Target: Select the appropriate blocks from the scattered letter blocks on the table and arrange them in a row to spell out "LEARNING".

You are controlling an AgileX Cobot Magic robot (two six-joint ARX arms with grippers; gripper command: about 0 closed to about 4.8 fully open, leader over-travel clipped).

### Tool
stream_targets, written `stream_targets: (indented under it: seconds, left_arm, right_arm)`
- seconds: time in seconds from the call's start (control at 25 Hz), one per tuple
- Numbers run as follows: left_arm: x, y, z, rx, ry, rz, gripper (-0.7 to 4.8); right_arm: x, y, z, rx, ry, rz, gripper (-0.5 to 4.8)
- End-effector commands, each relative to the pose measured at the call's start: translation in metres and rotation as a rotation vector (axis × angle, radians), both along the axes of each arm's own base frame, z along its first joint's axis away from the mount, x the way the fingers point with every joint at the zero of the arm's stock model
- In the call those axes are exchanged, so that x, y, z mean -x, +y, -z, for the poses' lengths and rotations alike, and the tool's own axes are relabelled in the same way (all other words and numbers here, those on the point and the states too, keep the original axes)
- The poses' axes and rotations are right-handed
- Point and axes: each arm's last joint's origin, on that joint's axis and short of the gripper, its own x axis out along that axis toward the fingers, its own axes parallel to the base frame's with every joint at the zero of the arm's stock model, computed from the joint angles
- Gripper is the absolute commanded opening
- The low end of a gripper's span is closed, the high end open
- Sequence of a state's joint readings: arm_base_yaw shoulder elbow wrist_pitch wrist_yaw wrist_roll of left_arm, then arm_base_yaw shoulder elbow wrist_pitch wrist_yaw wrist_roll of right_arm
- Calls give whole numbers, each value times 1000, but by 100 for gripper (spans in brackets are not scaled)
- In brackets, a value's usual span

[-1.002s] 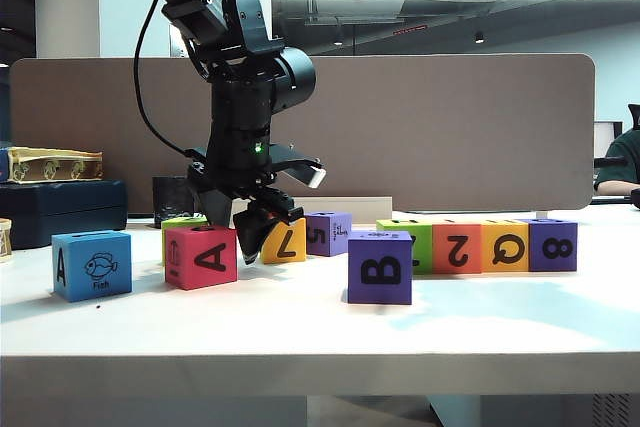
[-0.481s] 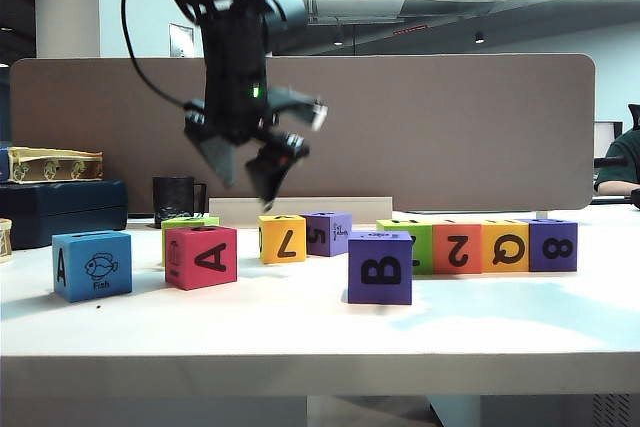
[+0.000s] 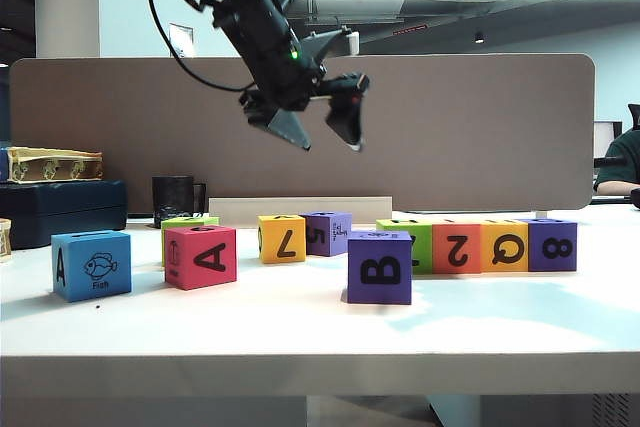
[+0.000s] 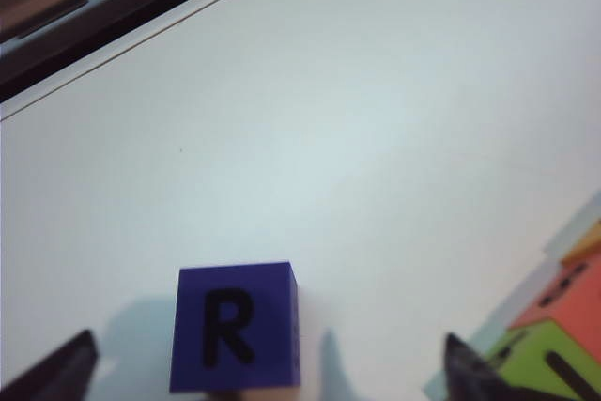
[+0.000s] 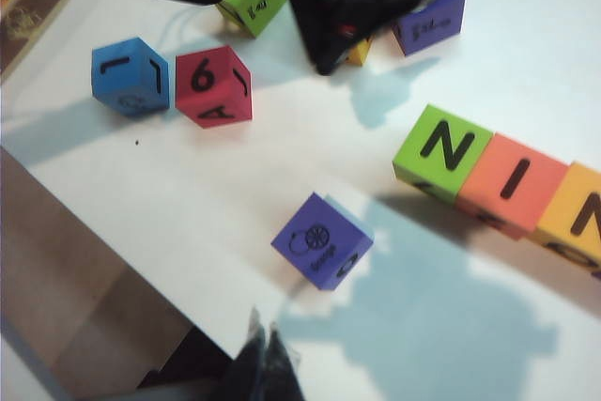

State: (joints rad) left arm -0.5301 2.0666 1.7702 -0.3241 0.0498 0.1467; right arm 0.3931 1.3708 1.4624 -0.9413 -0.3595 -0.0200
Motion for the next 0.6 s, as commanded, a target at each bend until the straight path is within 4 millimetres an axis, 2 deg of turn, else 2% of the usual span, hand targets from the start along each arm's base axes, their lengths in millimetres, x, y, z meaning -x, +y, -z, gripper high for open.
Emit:
stream_targets:
  seconds: [0.04,0.32,0.6]
  left_arm:
    - [-7,-4,14,5,-4,1,479]
    - [-21,-6,42,-9,5,-14,479]
    - [-37,12,55,-6,-7,-79,479]
  right_arm:
    - [3,-1,-2,1,6,-2,-1]
    - [4,-1,-1,5,17,-2,-1]
    - [4,-1,-1,5,17,-3,-1]
